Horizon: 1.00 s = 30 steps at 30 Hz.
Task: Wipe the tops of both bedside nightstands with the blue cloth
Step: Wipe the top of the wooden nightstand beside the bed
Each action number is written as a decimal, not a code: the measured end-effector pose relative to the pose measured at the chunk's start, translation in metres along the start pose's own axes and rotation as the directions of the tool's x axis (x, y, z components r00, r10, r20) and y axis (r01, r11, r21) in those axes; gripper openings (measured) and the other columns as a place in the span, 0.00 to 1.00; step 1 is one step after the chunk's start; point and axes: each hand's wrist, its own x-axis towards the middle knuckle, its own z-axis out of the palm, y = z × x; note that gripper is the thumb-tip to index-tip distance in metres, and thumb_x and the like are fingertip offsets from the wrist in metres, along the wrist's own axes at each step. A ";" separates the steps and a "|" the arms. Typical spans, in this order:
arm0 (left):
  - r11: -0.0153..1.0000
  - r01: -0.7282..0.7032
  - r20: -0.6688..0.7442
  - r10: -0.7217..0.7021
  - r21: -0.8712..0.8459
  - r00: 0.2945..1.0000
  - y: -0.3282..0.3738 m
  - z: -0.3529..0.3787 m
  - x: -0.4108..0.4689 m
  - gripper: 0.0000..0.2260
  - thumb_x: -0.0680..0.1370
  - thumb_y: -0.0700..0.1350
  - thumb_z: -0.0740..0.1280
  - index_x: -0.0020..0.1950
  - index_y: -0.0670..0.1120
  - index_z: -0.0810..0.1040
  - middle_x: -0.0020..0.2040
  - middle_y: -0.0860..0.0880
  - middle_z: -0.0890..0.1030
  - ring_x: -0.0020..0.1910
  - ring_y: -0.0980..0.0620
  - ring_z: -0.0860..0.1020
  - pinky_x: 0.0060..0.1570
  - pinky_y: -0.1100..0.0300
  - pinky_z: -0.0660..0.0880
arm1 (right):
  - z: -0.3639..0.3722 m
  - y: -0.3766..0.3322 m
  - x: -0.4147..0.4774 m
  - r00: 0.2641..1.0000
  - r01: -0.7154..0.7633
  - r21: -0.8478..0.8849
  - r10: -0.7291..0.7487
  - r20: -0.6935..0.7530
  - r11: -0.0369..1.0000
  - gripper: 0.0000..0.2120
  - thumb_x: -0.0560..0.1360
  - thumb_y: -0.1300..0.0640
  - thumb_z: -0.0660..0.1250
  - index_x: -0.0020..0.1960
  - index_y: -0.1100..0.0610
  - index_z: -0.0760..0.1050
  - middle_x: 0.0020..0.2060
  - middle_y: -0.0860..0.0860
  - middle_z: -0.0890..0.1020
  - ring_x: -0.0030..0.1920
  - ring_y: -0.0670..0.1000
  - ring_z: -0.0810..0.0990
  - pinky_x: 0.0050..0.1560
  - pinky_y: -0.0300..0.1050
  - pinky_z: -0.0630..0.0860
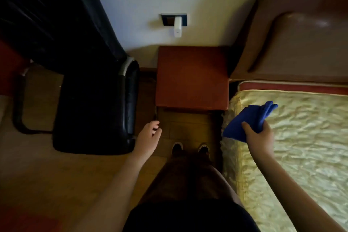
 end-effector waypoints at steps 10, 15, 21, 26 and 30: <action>0.998 0.057 -0.234 -0.059 -0.017 0.970 -0.054 0.037 0.223 0.24 0.81 0.56 0.58 0.75 0.50 0.62 0.72 0.48 0.69 0.70 0.49 0.69 0.66 0.52 0.69 | 0.167 0.011 0.154 0.974 0.068 0.152 -0.099 0.206 0.986 0.04 0.71 0.52 0.74 0.45 0.46 0.80 0.38 0.40 0.85 0.38 0.36 0.83 0.33 0.29 0.75; 0.997 0.074 -0.294 -0.065 0.022 0.954 -0.096 0.064 0.306 0.28 0.80 0.60 0.56 0.77 0.48 0.59 0.75 0.44 0.66 0.72 0.45 0.66 0.69 0.46 0.67 | 0.227 0.073 0.221 0.977 0.116 0.059 -0.125 0.173 0.991 0.07 0.72 0.52 0.73 0.48 0.49 0.78 0.42 0.46 0.84 0.38 0.37 0.81 0.33 0.28 0.74; 0.944 0.081 -0.141 -0.132 -0.318 0.981 -0.126 0.084 0.343 0.28 0.78 0.65 0.53 0.71 0.50 0.68 0.63 0.48 0.77 0.59 0.49 0.77 0.61 0.46 0.76 | 0.239 0.116 0.251 0.982 0.189 -0.217 -0.182 0.052 0.958 0.15 0.71 0.52 0.74 0.53 0.55 0.73 0.46 0.52 0.79 0.46 0.54 0.77 0.44 0.44 0.68; 0.861 0.111 -0.128 -0.198 -0.496 0.972 -0.123 0.088 0.346 0.24 0.81 0.61 0.52 0.68 0.49 0.72 0.63 0.49 0.78 0.61 0.51 0.76 0.65 0.46 0.73 | 0.244 0.107 0.242 0.883 0.382 -0.540 -0.469 -0.028 0.750 0.36 0.71 0.47 0.71 0.73 0.60 0.63 0.61 0.66 0.72 0.60 0.65 0.70 0.60 0.54 0.66; 0.815 0.123 -0.103 -0.218 -0.566 0.971 -0.122 0.087 0.349 0.25 0.82 0.59 0.51 0.72 0.47 0.70 0.69 0.47 0.75 0.68 0.49 0.72 0.69 0.46 0.68 | 0.273 0.094 0.261 0.585 0.770 -0.582 -0.657 0.475 0.264 0.31 0.77 0.41 0.58 0.77 0.53 0.62 0.73 0.59 0.68 0.74 0.62 0.62 0.74 0.58 0.57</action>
